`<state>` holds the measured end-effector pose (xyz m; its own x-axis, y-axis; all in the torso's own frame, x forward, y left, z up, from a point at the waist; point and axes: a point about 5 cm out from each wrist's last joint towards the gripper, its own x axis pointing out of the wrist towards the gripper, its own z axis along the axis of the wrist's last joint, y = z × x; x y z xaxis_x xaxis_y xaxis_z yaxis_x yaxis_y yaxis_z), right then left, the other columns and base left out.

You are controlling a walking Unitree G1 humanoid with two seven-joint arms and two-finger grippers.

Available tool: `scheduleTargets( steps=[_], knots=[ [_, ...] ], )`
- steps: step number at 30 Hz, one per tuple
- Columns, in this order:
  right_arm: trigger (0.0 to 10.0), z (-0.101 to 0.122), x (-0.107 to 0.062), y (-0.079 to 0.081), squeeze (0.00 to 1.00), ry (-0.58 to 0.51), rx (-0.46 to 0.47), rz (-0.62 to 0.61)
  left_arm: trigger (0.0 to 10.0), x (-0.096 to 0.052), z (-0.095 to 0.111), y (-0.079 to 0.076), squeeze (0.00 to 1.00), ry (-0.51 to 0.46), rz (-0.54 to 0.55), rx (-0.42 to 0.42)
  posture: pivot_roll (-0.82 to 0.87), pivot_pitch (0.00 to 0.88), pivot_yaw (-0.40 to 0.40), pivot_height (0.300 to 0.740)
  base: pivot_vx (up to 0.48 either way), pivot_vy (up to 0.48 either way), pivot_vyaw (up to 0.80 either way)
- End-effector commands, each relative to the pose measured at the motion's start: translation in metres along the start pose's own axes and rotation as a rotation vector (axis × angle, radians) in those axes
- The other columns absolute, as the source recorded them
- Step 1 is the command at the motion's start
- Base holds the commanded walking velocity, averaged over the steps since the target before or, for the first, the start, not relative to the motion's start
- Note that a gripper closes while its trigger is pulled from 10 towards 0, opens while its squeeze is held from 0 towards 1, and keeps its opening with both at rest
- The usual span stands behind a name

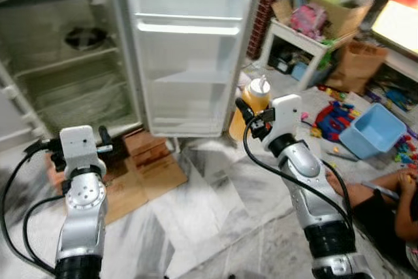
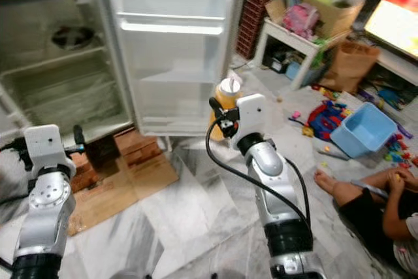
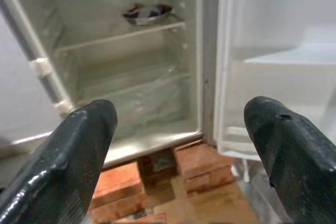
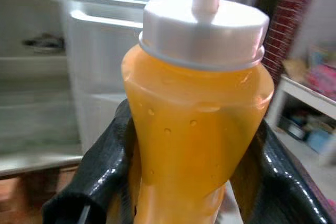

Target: Restocking fridge

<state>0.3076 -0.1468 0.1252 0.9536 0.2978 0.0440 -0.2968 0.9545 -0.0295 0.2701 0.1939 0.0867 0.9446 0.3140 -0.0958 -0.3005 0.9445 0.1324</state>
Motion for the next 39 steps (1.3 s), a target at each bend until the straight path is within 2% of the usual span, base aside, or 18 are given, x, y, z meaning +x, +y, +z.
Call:
scheduleTargets(
  steps=[1,16,31,39],
  knots=[
    [10.0,0.0108,0.007,0.0108,0.0,-0.048,0.009,0.039,10.0,0.0029,0.0033,0.0116,0.0,-0.018,0.03,0.021,0.04,0.0,-0.052,0.74,0.435,0.0,0.0],
    [10.0,0.0112,0.0092,0.0144,0.0,-0.051,-0.001,0.064,10.0,0.0053,0.0021,0.0078,0.0,0.001,0.035,0.021,0.04,0.0,-0.054,0.74,0.444,0.0,0.0],
    [10.0,0.0126,0.0095,0.0149,0.0,-0.059,0.011,0.082,10.0,0.0052,0.0006,0.0068,0.0,0.012,0.045,0.021,0.04,0.0,-0.055,0.74,0.376,-0.257,0.0],
    [10.0,0.0149,0.0105,0.0175,0.0,-0.069,0.026,0.102,10.0,0.008,0.0021,0.0124,0.0,0.015,0.119,0.012,0.04,0.0,-0.058,0.74,0.064,0.0,0.0]
  ],
)
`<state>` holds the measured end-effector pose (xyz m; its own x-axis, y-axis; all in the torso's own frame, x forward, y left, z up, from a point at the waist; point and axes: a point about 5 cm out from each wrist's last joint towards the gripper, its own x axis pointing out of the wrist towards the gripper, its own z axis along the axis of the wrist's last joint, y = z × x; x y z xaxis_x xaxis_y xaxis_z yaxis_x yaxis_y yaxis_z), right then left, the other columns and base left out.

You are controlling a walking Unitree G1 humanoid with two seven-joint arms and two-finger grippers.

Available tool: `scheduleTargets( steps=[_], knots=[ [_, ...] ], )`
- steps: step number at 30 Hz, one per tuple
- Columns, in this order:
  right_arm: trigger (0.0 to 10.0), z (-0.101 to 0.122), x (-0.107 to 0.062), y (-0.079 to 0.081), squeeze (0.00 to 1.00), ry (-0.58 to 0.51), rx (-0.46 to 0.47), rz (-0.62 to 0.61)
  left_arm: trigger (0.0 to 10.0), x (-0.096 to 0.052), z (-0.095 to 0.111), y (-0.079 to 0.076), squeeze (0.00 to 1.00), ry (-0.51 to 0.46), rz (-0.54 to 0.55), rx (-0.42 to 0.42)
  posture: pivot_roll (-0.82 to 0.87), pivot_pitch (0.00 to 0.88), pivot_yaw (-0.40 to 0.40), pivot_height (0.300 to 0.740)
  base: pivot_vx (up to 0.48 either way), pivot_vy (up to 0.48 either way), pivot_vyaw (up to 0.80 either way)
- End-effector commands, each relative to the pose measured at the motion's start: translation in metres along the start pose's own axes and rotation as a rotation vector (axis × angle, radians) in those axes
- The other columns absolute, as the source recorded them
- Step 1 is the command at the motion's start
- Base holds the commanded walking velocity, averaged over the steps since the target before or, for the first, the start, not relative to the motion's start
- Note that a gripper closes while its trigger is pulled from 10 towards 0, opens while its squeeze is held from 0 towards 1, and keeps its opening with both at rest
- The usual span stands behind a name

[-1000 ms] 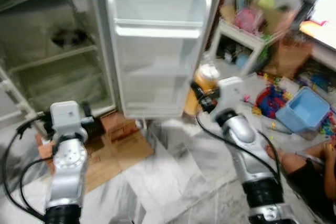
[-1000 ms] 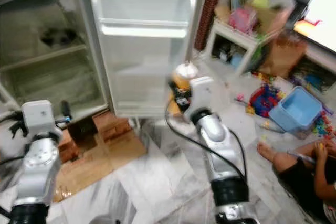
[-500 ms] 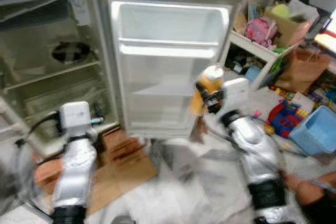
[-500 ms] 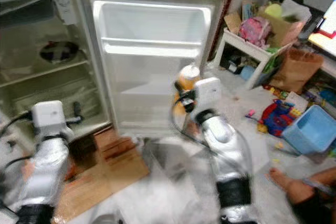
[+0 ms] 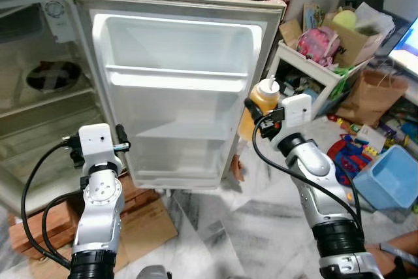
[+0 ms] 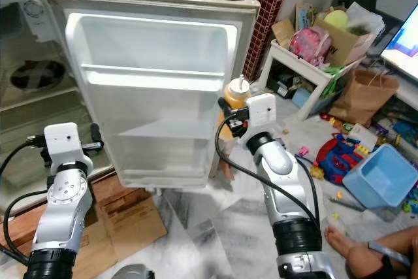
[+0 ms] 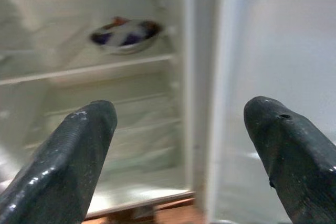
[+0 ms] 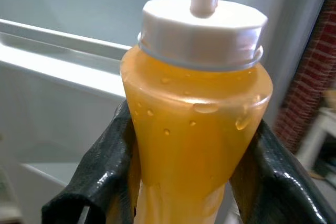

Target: Restocking fridge

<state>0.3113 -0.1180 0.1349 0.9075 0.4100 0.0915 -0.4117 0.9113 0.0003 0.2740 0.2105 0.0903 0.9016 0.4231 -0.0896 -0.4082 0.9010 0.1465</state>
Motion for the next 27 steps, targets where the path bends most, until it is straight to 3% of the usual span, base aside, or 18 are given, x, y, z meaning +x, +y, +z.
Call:
scheduleTargets(
  steps=[1,7,13,18,27],
  knots=[
    [10.0,0.005,-0.003,-0.008,0.0,-0.017,-0.014,-0.016,10.0,-0.001,-0.003,-0.002,0.0,0.028,0.017,-0.001,0.03,0.0,-0.058,0.74,0.0,0.0,0.0],
    [10.0,0.004,-0.003,-0.008,0.0,-0.014,-0.016,-0.015,10.0,-0.002,-0.005,-0.007,0.0,0.037,-0.087,-0.014,0.04,0.0,-0.055,0.74,0.0,0.276,0.0],
    [10.0,0.005,-0.003,-0.01,0.0,-0.017,-0.02,-0.029,10.0,-0.003,-0.005,-0.013,0.0,0.037,-0.222,0.01,0.03,0.0,-0.053,0.74,0.0,0.48,0.0],
    [10.0,0.007,-0.005,-0.014,0.0,-0.025,-0.026,-0.06,10.0,-0.007,-0.004,-0.018,0.0,0.015,-0.354,0.057,0.04,0.0,-0.049,0.74,0.0,0.127,0.0],
    [10.0,-0.002,-0.021,-0.027,0.0,0.002,0.001,-0.198,10.0,-0.043,0.001,-0.026,0.0,-0.051,-0.642,0.019,0.04,0.0,-0.042,0.74,0.0,0.0,0.0]
  ],
)
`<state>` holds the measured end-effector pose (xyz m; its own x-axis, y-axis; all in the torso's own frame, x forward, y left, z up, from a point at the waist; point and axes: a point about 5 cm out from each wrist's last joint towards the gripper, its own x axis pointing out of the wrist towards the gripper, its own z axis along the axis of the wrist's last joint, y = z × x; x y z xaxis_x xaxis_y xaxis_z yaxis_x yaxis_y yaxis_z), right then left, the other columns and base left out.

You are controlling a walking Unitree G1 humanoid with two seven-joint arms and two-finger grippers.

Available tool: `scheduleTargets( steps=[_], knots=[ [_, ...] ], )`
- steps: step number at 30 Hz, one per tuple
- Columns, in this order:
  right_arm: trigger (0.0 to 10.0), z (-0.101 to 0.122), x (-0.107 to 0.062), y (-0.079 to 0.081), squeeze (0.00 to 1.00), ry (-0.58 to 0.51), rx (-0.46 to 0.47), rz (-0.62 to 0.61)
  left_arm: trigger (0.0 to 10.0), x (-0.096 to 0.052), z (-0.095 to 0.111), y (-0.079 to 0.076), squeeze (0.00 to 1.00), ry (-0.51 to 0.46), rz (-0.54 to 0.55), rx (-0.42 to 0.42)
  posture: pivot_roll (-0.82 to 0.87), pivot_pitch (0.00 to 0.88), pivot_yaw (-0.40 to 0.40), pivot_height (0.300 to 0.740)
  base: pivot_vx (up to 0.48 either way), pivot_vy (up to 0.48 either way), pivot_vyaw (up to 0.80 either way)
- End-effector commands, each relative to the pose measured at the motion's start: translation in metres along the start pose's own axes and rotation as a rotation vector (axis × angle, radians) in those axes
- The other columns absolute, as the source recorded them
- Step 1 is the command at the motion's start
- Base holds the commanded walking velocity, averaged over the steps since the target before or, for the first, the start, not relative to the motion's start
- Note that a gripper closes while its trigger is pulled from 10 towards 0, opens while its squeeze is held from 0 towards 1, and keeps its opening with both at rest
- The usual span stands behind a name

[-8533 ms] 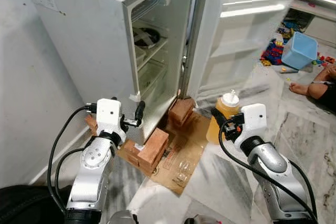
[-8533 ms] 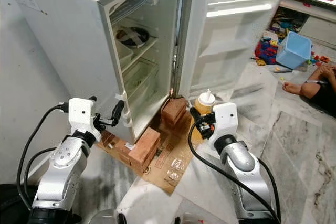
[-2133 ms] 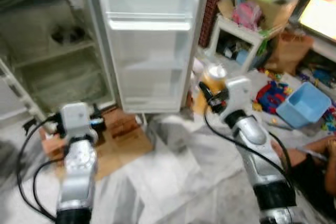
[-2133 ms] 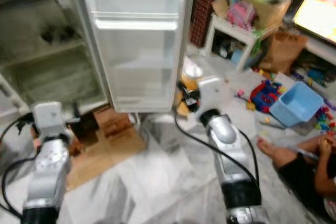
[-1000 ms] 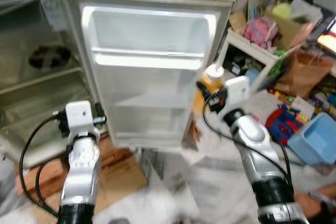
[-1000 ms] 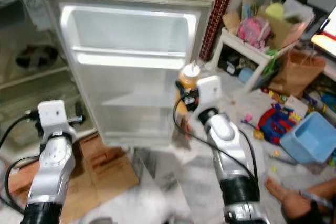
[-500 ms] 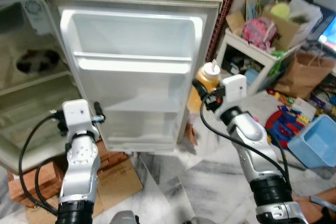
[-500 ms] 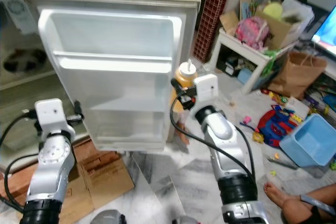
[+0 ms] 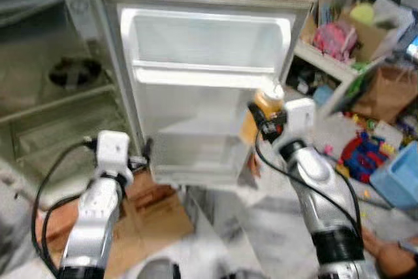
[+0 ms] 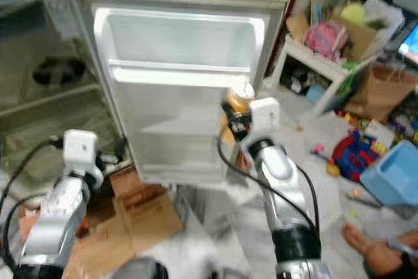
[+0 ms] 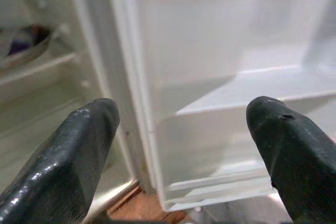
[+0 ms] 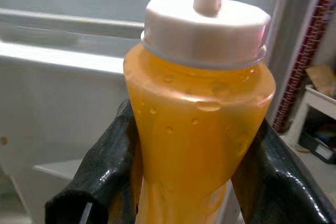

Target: Restocking fridge

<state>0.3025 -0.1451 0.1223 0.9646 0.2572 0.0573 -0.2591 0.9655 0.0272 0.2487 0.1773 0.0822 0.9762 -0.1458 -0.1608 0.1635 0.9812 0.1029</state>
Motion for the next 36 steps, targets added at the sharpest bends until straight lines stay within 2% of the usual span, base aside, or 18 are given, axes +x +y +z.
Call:
scheduleTargets(
  steps=[1,6,7,9,11,15,18,20,25,30,36],
  knots=[
    [10.0,0.009,-0.001,-0.007,0.0,-0.029,-0.01,-0.041,10.0,-0.006,0.009,-0.009,0.0,-0.051,-0.066,-0.003,0.04,0.0,-0.041,0.74,0.0,0.0,0.0],
    [10.0,0.007,-0.005,-0.009,0.0,-0.028,-0.011,-0.071,10.0,-0.014,0.005,-0.01,0.0,-0.049,-0.092,-0.008,0.05,0.0,-0.04,0.74,0.0,0.0,0.0],
    [10.0,0.005,-0.009,-0.014,0.0,-0.021,-0.018,-0.119,10.0,-0.016,0.008,-0.011,0.0,-0.068,-0.108,-0.025,0.05,0.0,-0.038,0.74,0.0,0.0,0.0],
    [10.0,0.004,-0.01,-0.015,0.0,-0.019,-0.02,-0.131,10.0,-0.017,0.009,-0.011,0.0,-0.073,-0.114,-0.03,0.05,0.0,-0.038,0.74,0.0,0.0,0.0],
    [10.0,-0.003,-0.021,-0.021,0.0,0.007,-0.018,-0.178,10.0,-0.018,0.012,-0.008,0.0,-0.088,-0.048,-0.003,0.05,0.0,-0.035,0.74,0.0,0.0,0.0],
    [10.0,-0.008,-0.028,-0.022,0.0,0.023,-0.02,-0.19,10.0,-0.017,0.015,-0.007,0.0,-0.095,-0.009,-0.013,0.06,0.0,-0.042,0.74,0.0,0.0,0.0],
    [10.0,-0.008,-0.023,-0.02,0.0,0.027,-0.021,-0.186,10.0,-0.013,0.021,-0.007,0.0,-0.119,-0.007,0.016,0.07,0.0,-0.046,0.74,0.0,0.0,0.0],
    [10.0,-0.006,-0.017,-0.016,0.0,0.024,-0.011,-0.167,10.0,-0.014,0.025,-0.006,0.0,-0.122,-0.019,0.002,0.08,0.0,-0.059,0.74,0.0,0.339,-0.71],
    [10.0,-0.004,-0.011,-0.006,0.0,0.021,-0.021,-0.122,10.0,-0.019,0.015,-0.006,0.0,-0.067,-0.018,0.011,0.08,0.0,-0.056,0.74,0.0,0.466,-0.24],
    [10.0,-0.003,-0.006,-0.007,0.0,0.019,-0.028,-0.113,10.0,-0.02,0.012,-0.011,0.0,-0.071,-0.022,-0.002,0.07,0.0,-0.064,0.74,0.0,0.39,0.0],
    [10.0,-0.001,-0.003,-0.011,0.0,0.02,-0.04,-0.107,10.0,-0.016,0.017,-0.011,0.0,-0.105,-0.026,-0.002,0.07,0.0,-0.076,0.74,0.0,0.0,0.0]
  ],
)
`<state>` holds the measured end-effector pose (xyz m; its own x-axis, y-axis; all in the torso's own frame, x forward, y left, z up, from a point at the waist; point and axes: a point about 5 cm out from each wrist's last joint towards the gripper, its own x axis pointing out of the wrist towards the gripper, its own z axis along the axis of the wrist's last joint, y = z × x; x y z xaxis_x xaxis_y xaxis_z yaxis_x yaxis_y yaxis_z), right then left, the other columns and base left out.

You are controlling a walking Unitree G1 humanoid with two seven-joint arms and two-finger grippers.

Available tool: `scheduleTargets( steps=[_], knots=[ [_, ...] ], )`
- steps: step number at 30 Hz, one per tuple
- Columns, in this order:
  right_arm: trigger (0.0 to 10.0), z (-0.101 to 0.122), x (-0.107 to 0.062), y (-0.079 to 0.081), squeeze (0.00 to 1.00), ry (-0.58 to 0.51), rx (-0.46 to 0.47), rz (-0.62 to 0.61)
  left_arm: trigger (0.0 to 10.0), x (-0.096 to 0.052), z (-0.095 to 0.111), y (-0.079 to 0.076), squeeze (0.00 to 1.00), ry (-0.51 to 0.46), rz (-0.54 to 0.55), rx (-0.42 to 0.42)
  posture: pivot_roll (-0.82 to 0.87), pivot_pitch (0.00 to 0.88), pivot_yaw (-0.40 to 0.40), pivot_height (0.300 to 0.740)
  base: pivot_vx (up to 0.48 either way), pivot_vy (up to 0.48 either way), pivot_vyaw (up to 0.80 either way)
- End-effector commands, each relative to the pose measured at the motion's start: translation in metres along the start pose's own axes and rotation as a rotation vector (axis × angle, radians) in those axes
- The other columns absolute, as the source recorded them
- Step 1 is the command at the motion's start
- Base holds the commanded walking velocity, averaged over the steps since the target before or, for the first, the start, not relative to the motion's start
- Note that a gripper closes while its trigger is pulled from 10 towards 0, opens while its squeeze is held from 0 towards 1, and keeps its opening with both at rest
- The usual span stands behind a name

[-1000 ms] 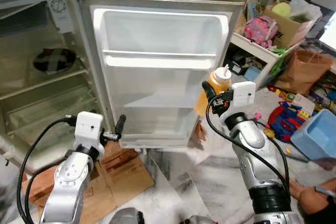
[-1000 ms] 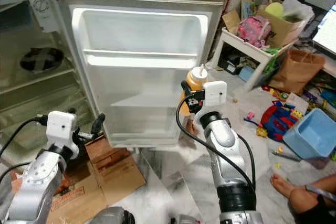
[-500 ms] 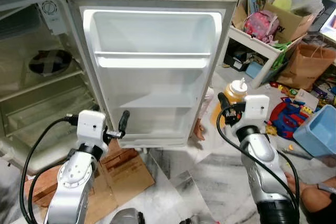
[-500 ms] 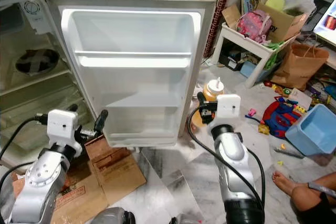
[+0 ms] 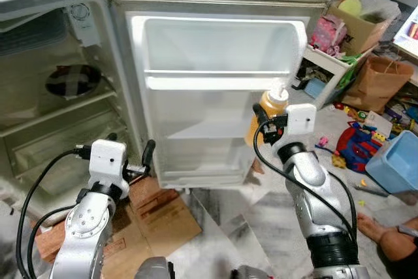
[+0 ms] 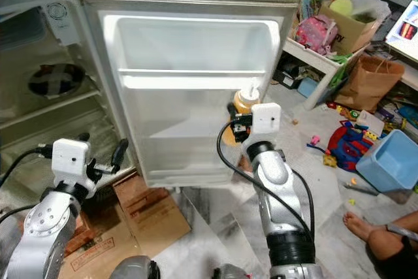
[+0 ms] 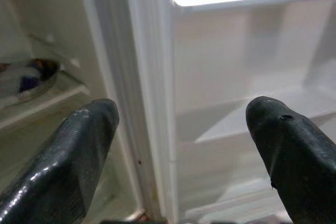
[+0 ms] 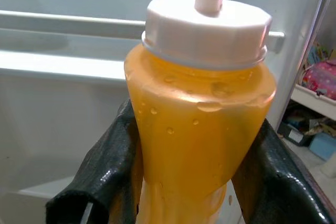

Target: Restocking fridge

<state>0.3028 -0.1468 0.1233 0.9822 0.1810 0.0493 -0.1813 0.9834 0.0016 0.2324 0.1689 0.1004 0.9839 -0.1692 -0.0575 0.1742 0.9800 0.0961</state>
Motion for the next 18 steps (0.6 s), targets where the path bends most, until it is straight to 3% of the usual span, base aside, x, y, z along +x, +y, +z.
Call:
scheduleTargets(
  steps=[1,7,18],
  knots=[
    [10.0,-0.003,-0.002,-0.009,0.0,0.013,-0.01,-0.029,10.0,0.002,0.0,-0.002,0.0,0.0,-0.015,0.002,0.07,0.0,-0.076,0.74,0.0,0.0,0.0],
    [10.0,0.001,0.004,-0.006,0.0,-0.002,-0.013,-0.016,10.0,0.005,0.002,0.004,0.0,-0.013,0.008,-0.023,0.06,0.0,-0.072,0.74,0.0,0.0,0.0],
    [10.0,0.004,0.009,0.005,0.0,-0.02,-0.007,0.032,10.0,0.004,0.0,0.001,0.0,-0.013,0.015,-0.03,0.06,0.0,-0.074,0.74,0.299,0.0,0.0]
  ],
)
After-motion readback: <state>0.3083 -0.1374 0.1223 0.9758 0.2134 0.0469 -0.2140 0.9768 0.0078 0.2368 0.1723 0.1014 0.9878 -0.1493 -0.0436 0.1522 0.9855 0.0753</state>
